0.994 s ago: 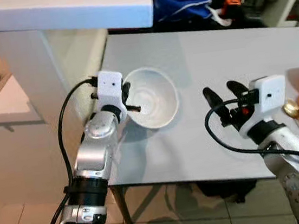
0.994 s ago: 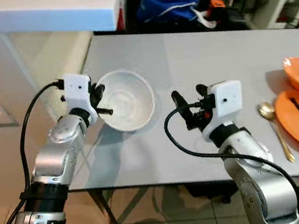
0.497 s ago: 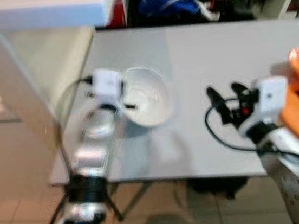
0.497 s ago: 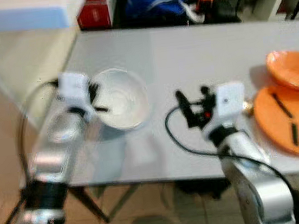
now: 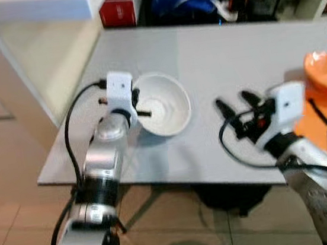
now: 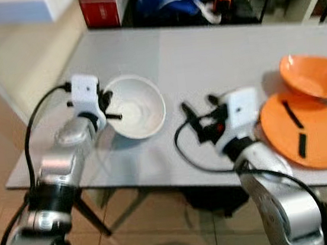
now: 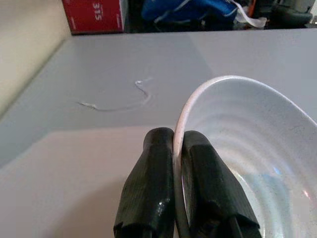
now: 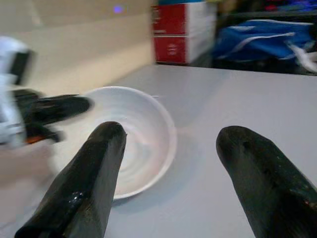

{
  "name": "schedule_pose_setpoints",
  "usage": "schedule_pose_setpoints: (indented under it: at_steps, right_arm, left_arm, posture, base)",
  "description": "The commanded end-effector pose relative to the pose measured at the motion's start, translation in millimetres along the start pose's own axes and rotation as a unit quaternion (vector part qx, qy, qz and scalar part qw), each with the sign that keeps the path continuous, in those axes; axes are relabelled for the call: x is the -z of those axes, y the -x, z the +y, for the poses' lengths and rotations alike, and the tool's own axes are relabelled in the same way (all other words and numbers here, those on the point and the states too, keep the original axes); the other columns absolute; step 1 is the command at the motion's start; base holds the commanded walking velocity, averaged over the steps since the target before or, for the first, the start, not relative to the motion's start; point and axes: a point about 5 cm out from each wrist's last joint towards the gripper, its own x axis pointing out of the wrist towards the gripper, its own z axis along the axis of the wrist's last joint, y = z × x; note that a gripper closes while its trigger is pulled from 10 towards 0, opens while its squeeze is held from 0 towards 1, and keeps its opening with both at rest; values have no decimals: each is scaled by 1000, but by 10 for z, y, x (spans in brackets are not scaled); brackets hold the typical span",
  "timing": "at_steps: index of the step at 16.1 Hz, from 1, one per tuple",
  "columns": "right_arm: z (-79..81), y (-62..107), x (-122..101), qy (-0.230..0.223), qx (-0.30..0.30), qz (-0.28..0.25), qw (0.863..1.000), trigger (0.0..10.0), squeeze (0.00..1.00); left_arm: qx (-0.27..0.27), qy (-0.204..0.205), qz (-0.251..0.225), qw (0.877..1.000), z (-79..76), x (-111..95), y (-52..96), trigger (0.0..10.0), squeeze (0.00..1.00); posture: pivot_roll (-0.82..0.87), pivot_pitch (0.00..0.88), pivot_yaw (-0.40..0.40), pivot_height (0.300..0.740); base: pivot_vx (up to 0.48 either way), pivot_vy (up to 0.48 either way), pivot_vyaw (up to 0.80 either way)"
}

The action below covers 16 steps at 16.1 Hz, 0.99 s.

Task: Setting the table

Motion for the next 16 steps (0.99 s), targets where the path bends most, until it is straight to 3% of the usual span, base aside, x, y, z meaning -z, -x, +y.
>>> schedule_pose_setpoints:
  at_steps: [1, 4, 6, 8, 10, 14, 15, 16]
  right_arm:
    - [47, 28, -22, -7, -24, 3, 1000, 10000, 0]
    - [176, 67, 20, -8, -90, 29, 995, 10000, 0]
    - [246, 99, 52, -4, -128, 50, 990, 10000, 0]
    - [242, 95, 49, -2, -126, 50, 991, 10000, 0]
    - [229, 92, 41, -9, -121, 48, 991, 10000, 0]
    - [255, 101, 43, -13, -127, 51, 990, 10000, 0]
    - [257, 100, 40, -13, -127, 50, 991, 10000, 0]
    - [256, 98, 37, -14, -124, 49, 991, 10000, 0]
  left_arm:
    - [-1, 12, 6, 1000, 53, 1, -28, 10000, 0]
    - [-1, 38, 23, 999, 106, 24, -135, 10000, 0]
    - [-3, 78, 33, 996, 126, -23, -220, 10000, 0]
    - [-10, 122, 43, 991, 140, -53, -277, 10000, 0]
    - [-18, 199, 58, 978, 139, -27, -311, 10000, 0]
    - [-30, 241, 59, 968, 149, -24, -335, 10000, 0]
    - [-38, 241, 56, 968, 173, -35, -337, 10000, 392]
    - [-39, 239, 54, 969, 188, -54, -340, 10000, 1000]
  posture:
    - [-21, 67, -24, 740]
    - [-28, 62, -22, 740]
    - [-33, 58, -20, 740]
    - [-40, 57, -17, 740]
    - [-43, 56, -15, 740]
    - [-51, 58, -16, 740]
    - [-51, 58, -16, 740]
    - [-51, 58, -16, 740]
  base:
    - [0, 0, 0]
    - [0, 0, 0]
    - [0, 0, 0]
    - [0, 0, 0]
    - [0, 0, 0]
    - [0, 0, 0]
    - [0, 0, 0]
    - [0, 0, 0]
